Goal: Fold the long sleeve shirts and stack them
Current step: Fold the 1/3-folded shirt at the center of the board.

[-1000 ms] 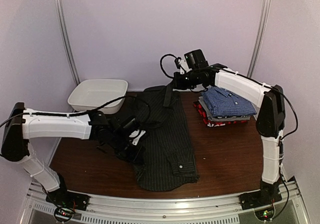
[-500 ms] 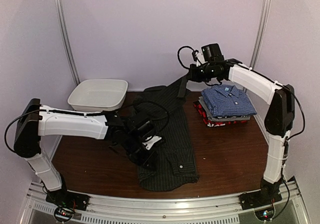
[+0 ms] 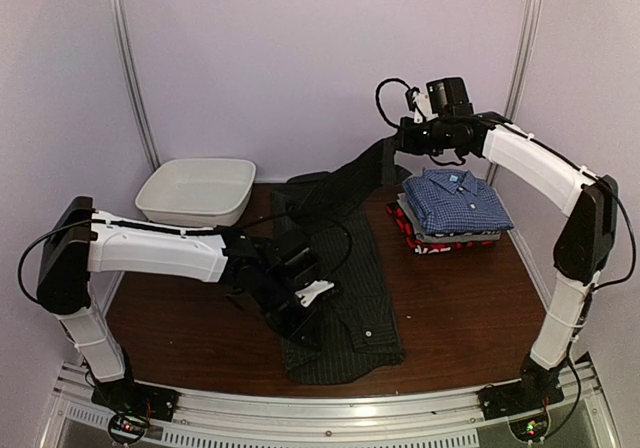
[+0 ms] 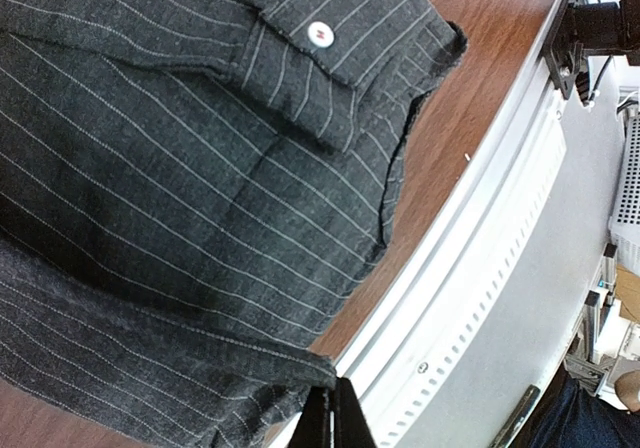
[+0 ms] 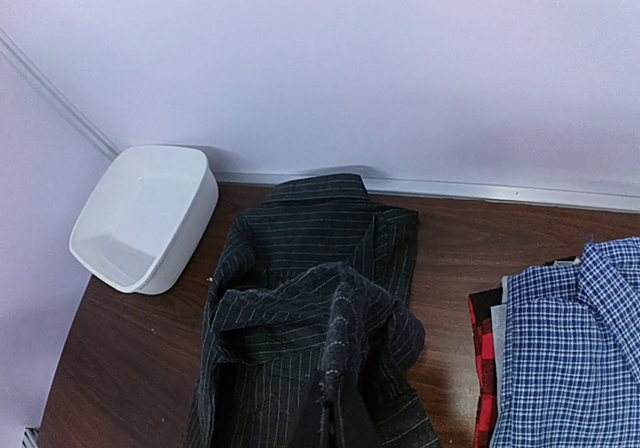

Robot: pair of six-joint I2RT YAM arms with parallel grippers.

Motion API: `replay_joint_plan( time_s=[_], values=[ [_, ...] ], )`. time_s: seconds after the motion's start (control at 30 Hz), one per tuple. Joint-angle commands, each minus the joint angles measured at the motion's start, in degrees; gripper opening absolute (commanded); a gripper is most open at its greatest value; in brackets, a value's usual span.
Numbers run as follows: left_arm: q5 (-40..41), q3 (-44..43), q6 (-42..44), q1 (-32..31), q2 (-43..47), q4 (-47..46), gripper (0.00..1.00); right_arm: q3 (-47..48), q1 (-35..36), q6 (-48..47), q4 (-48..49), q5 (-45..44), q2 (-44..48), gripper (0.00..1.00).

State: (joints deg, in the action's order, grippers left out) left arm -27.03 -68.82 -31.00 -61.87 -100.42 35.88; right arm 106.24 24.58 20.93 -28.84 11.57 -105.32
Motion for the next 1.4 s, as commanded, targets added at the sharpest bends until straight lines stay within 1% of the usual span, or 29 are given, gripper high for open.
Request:
replay_joint_plan(
  time_s=[0.0, 0.13, 0.33, 0.67, 1.0, 1.37],
  values=[
    [-2.28, -1.49, 1.38, -0.62, -1.38, -1.78, 0.00, -2.10, -0.59, -0.53, 0.98, -1.69, 2.59, 0.00],
    [-2.34, -1.48, 1.45, -0.71, -1.47, -1.70, 0.00, -0.99, -0.62, -0.95, 0.74, -1.65, 2.95, 0.00],
    [-1.92, -1.24, 1.23, -0.71, -1.27, -1.78, 0.00, 6.34, -0.94, -1.72, -1.65, -2.62, 0.58, 0.00],
    [-2.50, -1.61, 1.62, -0.71, -1.65, -1.95, 0.00, 10.74, -1.70, -1.42, -2.25, -4.49, -0.51, 0.00],
    [-4.35, -2.44, 2.41, -1.02, -3.31, -2.57, 0.00, 11.53, -1.99, -1.51, -2.93, -4.51, -1.15, 0.00],
    [-4.64, -3.28, 3.02, -1.13, -3.98, -2.57, 0.00, 8.52, -1.99, -0.65, -2.25, -3.72, 4.07, 0.00]
  ],
)
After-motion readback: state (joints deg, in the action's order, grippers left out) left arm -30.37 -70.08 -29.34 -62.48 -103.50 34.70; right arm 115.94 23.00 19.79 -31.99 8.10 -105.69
